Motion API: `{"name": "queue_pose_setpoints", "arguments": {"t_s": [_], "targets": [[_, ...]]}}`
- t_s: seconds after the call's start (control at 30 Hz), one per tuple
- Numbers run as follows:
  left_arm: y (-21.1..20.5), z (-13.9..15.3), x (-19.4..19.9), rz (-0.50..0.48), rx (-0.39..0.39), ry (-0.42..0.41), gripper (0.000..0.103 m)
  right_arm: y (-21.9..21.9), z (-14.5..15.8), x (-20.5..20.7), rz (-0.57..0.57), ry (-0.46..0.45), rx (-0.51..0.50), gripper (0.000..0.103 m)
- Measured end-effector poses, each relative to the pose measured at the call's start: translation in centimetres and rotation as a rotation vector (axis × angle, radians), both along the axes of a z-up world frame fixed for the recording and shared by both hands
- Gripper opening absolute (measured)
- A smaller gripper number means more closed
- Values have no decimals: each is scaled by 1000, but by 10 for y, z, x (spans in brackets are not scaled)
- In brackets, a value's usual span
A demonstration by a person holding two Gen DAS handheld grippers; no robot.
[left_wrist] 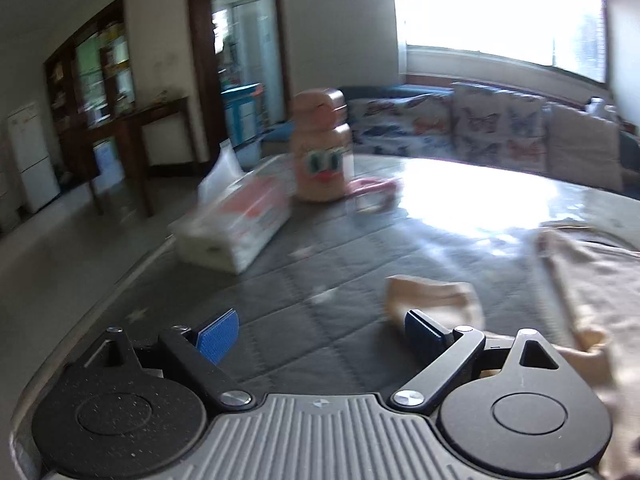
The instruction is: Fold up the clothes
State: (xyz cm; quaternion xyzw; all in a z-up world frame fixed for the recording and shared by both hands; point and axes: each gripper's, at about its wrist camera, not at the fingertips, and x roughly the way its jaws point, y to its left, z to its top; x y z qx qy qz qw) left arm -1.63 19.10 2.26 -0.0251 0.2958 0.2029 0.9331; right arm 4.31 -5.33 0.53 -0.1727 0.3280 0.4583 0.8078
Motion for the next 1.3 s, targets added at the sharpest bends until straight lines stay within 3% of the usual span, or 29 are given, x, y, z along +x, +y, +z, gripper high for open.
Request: {"name": "queue_pose_setpoints", "arguments": {"t_s": [0.13, 0.27, 0.33, 0.47, 0.7, 0.83, 0.9, 1.03, 1.1, 1.13, 1.2, 1.23, 1.27, 1.3], "targets": [[-31, 1, 18, -138, 45, 28, 92, 12, -6, -6, 37, 14, -6, 81], [-52, -16, 43, -213, 121, 93, 92, 24, -12, -12, 75, 28, -11, 81], [-55, -26, 50, -195, 161, 124, 92, 30, -15, -15, 93, 36, -14, 81], [-38, -35, 43, -66, 185, 147, 93, 34, -18, -16, 113, 48, -14, 81], [25, -37, 20, 193, 95, 165, 91, 45, -24, -17, 138, 64, -17, 82], [30, -28, 5, 135, -17, 114, 91, 47, -25, -21, 145, 55, -21, 80], [27, -27, 4, 99, -35, 98, 89, 48, -26, -21, 140, 51, -25, 77], [23, -33, 20, 72, -55, 107, 66, 50, -26, -19, 113, 34, -35, 63], [24, -37, 27, 46, -87, 98, 39, 49, -26, -19, 100, 18, -42, 55], [25, -38, 30, 34, -102, 93, 32, 49, -26, -20, 92, 6, -47, 48], [25, -38, 32, 37, -94, 83, 7, 49, -26, -21, 82, -12, -53, 35], [24, -36, 28, 42, -88, 74, 6, 49, -26, -21, 79, -17, -53, 19], [24, -34, 24, 47, -82, 65, 5, 49, -25, -20, 79, -13, -49, 11], [23, -31, 21, 52, -76, 56, 5, 48, -24, -20, 80, -7, -43, 10]]}}
